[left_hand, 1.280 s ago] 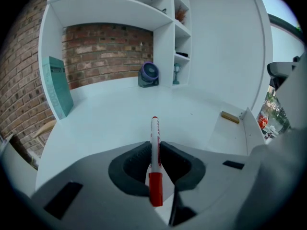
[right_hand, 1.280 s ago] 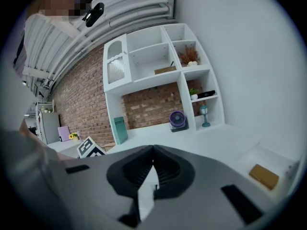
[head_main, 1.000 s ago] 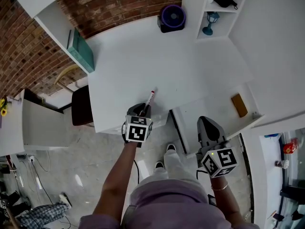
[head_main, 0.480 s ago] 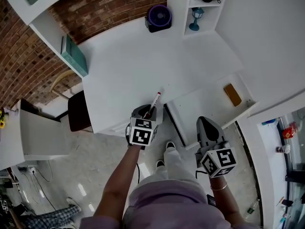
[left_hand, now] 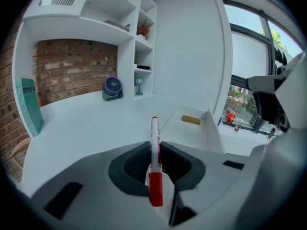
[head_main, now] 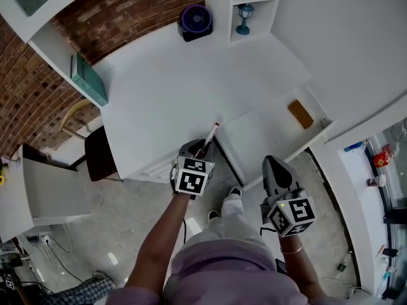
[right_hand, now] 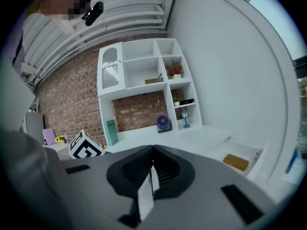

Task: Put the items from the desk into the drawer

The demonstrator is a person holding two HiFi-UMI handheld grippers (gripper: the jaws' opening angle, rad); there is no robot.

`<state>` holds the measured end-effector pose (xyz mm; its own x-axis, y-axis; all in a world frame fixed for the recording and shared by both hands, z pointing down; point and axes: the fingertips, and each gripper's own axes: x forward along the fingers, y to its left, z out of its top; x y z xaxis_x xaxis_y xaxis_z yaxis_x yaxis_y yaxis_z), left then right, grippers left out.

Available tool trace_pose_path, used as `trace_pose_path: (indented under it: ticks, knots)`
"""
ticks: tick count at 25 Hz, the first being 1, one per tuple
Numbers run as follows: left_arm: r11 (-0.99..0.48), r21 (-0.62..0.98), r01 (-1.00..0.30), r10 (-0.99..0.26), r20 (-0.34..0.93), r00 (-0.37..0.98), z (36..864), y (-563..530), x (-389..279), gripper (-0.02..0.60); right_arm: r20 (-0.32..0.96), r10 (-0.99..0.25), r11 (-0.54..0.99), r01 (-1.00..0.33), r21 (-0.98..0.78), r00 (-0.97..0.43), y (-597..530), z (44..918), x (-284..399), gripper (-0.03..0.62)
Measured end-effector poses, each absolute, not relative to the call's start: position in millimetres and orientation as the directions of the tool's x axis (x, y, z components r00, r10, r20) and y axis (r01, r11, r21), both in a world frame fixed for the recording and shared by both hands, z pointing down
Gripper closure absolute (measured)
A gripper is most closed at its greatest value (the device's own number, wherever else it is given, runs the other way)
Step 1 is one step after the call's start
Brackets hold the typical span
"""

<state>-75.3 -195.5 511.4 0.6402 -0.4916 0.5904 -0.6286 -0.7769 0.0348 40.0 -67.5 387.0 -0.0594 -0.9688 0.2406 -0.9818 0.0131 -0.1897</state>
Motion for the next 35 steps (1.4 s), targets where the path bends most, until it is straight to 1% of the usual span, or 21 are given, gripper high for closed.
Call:
trace_pose_path:
  ticks: [13,20,35]
  knots:
    - [-0.885,-0.007,-0.465,-0.375,0.604,0.704,517.1,-177.5,9.9,0.517,0.248,-0.967,-0.106,-0.975,-0.196,0.055,-52.3,394.7,93.1,0.589]
    - [-0.921,0.011,-0.389,-0.301,0.614,0.730,524.4,-171.9,57.0,0.517,0.261,-0.958,-0.178,-0.964,-0.198,0.124,-47.7,399.0,129.2,0.589]
    - [-0.960,0.029,-0.277,-0.189,0.664,0.724,555.0,-167.1,125.3,0.517,0.289,-0.930,-0.289,-0.937,-0.195,0.227,-37.5,409.6,185.6,0.589]
